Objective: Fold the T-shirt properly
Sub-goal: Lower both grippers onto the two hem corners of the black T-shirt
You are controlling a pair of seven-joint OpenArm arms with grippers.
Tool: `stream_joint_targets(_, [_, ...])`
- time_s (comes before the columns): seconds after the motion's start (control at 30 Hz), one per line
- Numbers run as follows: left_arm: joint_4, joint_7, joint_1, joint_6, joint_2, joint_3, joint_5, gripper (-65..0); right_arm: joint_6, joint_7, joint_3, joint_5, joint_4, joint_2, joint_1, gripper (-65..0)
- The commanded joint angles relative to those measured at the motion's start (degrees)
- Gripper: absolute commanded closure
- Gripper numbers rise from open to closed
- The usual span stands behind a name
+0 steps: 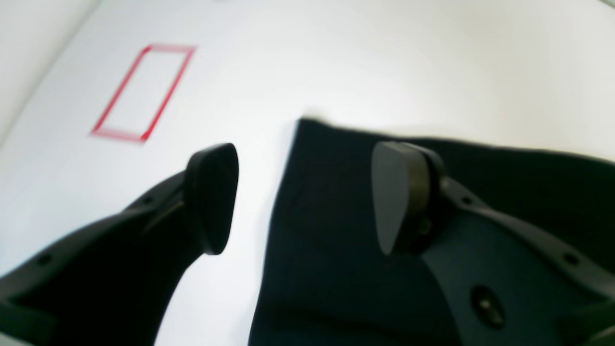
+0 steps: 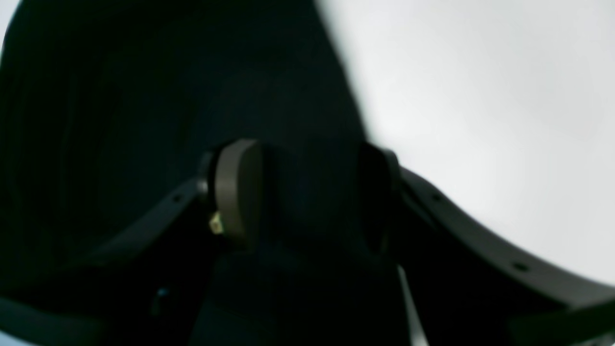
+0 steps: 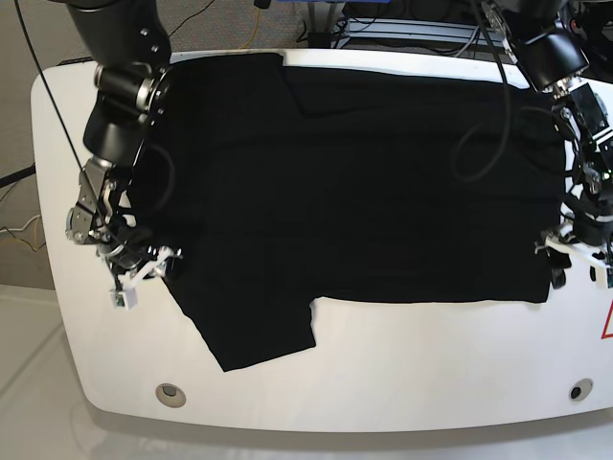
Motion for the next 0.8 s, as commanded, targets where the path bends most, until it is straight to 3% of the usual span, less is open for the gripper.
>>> stream_joint_targets(0.0, [-1.61,-1.45,-2.51,0.47,-1.36,-0.50,-0.19,-41.7,0.84,2.92,-0.01,1.53,-1.76,1.05,2.22,-30.9])
stream_joint_targets(0.27, [-8.78,-1.76,-6.98,0.06,-1.83,0.09,-0.35,-41.5,0.67,7.98,-0.18,0.75,-6.35,1.35,2.82,-31.1])
stream_joint_targets(0.77, [-18.37,-3.71,-10.35,-0.13,-2.95,1.04,-0.15,-41.7,0.64,9.36,-0.99,0.88,-8.73,0.97,3.43,-30.7])
